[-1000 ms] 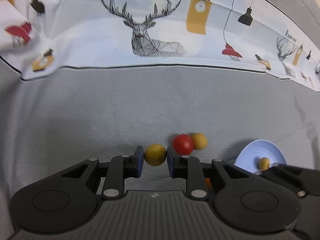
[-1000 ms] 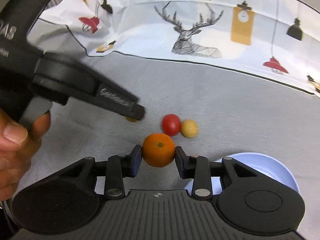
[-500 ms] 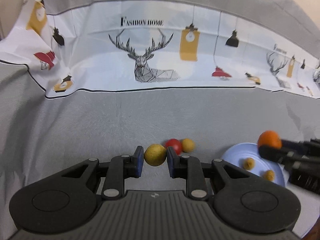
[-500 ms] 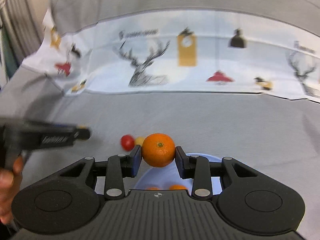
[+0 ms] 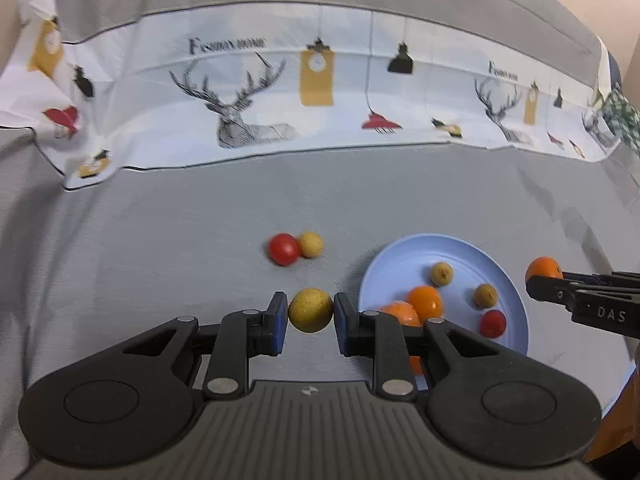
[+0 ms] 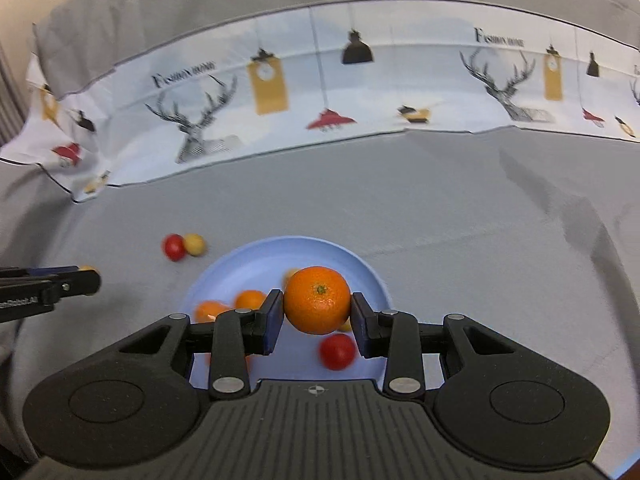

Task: Organize fruits
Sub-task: 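Carry both fruits over the blue plate and open both tools to drop them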

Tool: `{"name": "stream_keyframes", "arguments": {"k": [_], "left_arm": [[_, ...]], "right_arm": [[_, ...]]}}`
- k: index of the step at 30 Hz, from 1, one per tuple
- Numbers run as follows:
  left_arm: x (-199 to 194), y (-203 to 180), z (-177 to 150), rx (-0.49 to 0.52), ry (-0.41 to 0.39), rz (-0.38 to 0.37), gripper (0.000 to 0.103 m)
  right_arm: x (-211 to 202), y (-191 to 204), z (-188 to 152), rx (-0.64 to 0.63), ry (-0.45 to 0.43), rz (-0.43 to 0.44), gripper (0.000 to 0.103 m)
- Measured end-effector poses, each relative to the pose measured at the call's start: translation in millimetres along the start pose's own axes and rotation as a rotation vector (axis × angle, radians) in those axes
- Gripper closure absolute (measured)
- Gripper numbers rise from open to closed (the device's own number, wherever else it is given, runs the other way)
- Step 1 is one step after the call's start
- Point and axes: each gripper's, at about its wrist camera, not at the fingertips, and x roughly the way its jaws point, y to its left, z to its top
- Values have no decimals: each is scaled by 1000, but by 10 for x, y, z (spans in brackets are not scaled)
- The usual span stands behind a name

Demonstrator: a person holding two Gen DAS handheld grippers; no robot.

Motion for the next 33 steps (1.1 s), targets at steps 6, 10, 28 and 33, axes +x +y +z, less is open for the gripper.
{"name": "stream_keyframes", "arguments": {"k": [6,10,28,33], "left_arm": [[132,-92,23,-5,15,-57,76],[177,-119,34,-23,22,-99,76],[298,-778,-209,194,62,-332,76],[345,-842,-231,227,66,-311,76]], "right_arm": [[91,-156,-39,9,25,-25,65],[100,-196,-1,23,9,-20,65],[203,-104,-16,-16,40,16,65],[216,-90,-16,-23,41,17,65]]}}
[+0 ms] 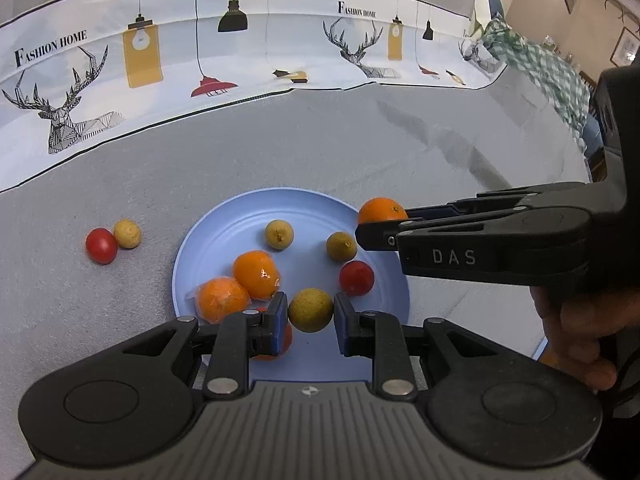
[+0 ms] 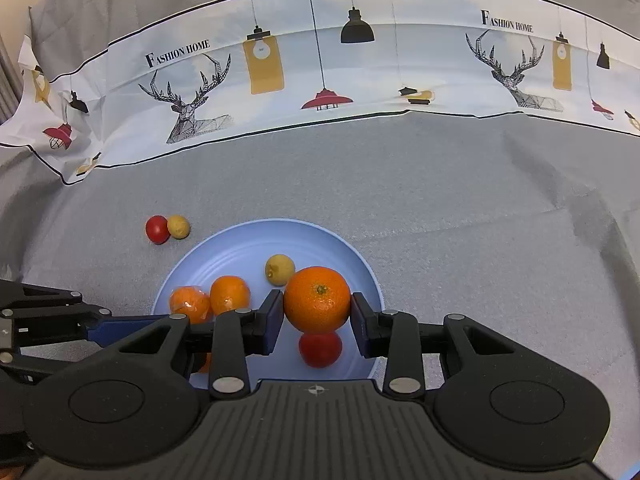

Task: Organize fruits
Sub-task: 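Carry both fruits over the blue plate and open both tools to drop them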

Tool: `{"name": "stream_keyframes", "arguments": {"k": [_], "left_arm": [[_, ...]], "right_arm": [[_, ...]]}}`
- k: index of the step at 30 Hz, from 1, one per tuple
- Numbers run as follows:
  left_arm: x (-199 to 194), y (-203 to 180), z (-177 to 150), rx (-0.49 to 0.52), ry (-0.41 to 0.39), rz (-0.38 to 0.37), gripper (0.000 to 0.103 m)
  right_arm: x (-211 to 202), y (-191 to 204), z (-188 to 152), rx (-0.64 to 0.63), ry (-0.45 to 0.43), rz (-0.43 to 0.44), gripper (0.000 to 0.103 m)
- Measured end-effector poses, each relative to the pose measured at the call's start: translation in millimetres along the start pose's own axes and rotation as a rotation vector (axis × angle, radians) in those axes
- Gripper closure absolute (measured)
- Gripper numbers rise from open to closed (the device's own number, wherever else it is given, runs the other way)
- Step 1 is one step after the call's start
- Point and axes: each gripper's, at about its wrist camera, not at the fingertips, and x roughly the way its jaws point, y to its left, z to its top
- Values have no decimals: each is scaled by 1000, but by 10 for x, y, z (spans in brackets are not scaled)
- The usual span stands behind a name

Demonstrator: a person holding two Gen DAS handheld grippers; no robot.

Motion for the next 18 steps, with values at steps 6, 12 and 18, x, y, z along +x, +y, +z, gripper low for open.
{"name": "stream_keyframes", "arguments": {"k": [6,12,18], "left_arm": [[8,-4,8,-10,3,3,76],[15,-21,6,-8,5,-1,76],[26,-29,-2,-8,6,-3,76]], "right_arm": [[6,33,4,-15,-2,5,65],[15,52,-2,-22,-1,10,65],[27,56,-1,-23,1,10,65]]}}
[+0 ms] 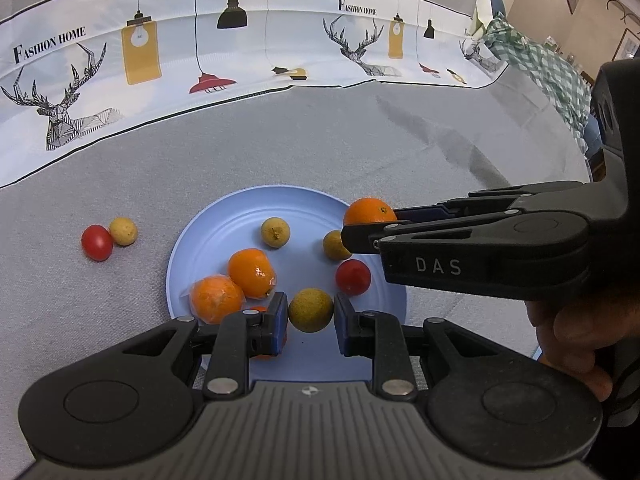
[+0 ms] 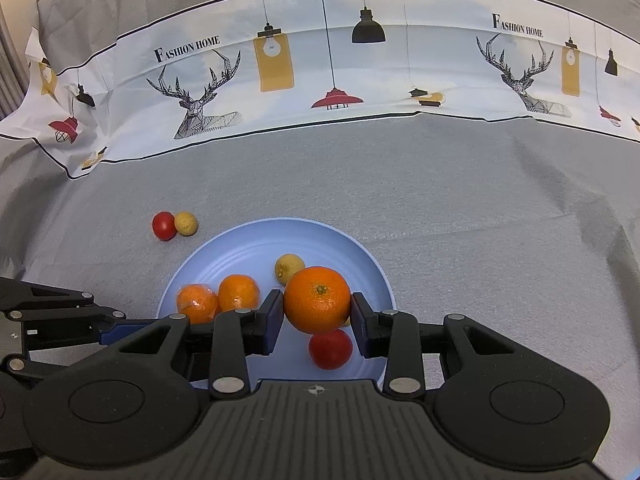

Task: Organize fruits
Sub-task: 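Carry both fruits over the blue plate and open both tools to drop them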

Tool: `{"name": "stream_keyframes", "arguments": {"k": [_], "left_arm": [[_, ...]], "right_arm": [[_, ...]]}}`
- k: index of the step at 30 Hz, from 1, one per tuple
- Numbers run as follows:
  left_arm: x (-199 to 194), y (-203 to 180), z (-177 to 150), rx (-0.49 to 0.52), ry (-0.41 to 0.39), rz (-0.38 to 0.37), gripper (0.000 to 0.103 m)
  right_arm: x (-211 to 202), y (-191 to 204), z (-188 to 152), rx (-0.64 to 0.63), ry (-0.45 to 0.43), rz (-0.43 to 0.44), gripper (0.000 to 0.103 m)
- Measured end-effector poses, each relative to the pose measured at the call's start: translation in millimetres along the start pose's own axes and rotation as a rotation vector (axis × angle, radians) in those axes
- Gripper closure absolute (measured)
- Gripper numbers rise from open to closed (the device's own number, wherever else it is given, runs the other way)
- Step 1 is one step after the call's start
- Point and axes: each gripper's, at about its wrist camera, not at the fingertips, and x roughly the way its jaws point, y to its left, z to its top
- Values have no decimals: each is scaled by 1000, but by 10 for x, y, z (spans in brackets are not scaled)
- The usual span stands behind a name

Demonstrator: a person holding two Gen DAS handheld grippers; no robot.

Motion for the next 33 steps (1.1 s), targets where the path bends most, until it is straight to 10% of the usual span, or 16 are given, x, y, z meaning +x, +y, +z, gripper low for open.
{"name": "stream_keyframes", "arguments": {"k": [23,26,33], "left_arm": [[1,-18,-20,3,-2,-15,76],[-8,-16,-11,8,-1,-20,59],[-35,50,21,-13,-20,4,61]], "right_arm": [[7,10,-10,-1,1,-1,65],[11,27,-7,-10,3,-12,61],[-10,3,11,3,-20,-36,48]]}}
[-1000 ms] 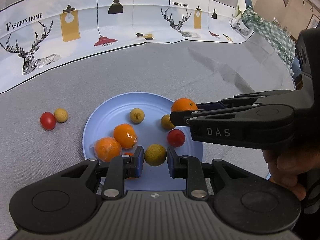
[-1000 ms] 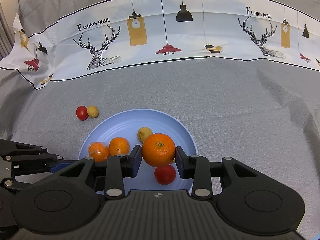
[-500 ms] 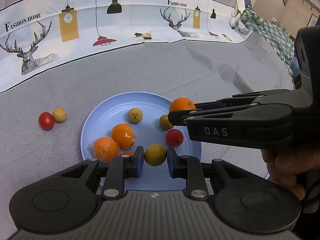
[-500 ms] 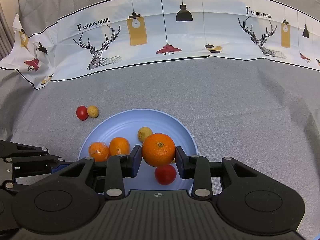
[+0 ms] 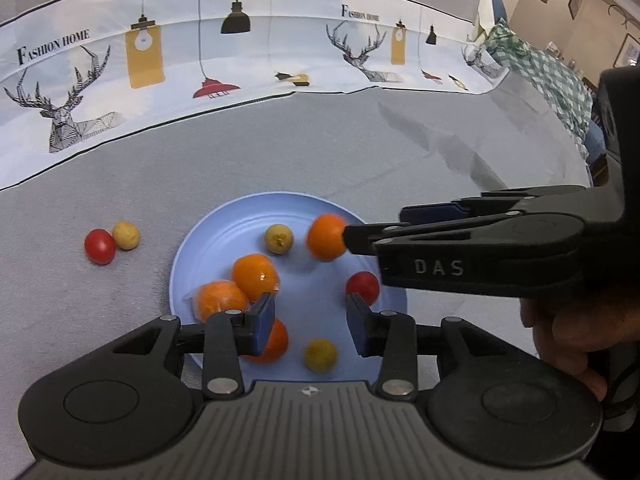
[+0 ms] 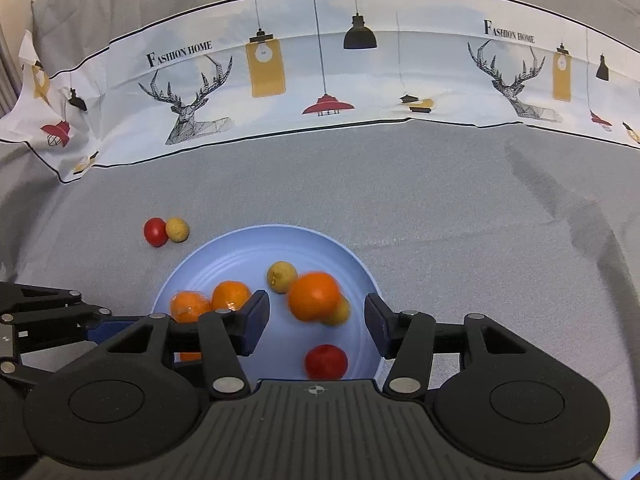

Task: Organize fruits
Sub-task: 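Carry both fruits over the blue plate and open both tools to drop them, then grasp a red tomato with the left tool while the right tool grasps a yellow fruit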

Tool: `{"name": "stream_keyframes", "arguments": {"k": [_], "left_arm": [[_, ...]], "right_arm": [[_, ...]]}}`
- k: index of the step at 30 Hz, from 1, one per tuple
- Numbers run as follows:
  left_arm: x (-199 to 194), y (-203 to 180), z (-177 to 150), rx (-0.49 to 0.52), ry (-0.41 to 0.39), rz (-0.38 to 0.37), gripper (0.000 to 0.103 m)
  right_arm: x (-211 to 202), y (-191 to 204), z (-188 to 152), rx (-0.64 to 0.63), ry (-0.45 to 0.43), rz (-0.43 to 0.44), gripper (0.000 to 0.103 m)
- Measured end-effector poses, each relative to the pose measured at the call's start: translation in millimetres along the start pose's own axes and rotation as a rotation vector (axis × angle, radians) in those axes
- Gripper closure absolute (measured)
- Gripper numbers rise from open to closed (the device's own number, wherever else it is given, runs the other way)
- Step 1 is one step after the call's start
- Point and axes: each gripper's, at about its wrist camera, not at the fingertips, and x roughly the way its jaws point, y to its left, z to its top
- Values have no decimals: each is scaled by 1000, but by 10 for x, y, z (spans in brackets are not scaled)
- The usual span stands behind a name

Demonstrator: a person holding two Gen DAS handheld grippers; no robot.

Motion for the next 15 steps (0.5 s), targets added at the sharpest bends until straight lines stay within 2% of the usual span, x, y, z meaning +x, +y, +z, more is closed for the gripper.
{"name": "stream_keyframes", "arguments": {"k": [1,3,4,6,8,10,12,15], "left_arm": [[-9,15,9,-4,-5,4,63],[-27,61,31,-18,-14,12,80],[-42,101,43,-29,-20,21,81],[-82,232,88,-72,-37,41,92],[-133,406,143,-135,-53,58,93],[-185,660,202,-224,-74,81,93],[-229,953,242,-330,-88,106,93],[-278,1393,253,-486,-94,148,93]], "right_arm": [[-3,-5,5,6,-5,-6,48],[-8,-15,23,24,-16,-10,48],[-10,-18,35,38,-26,-11,48],[-1,-18,64,60,-42,-10,49],[14,9,89,82,-59,4,53],[50,62,123,95,-73,28,77],[90,144,165,96,-95,62,88],[187,304,234,74,-120,108,90]]}}
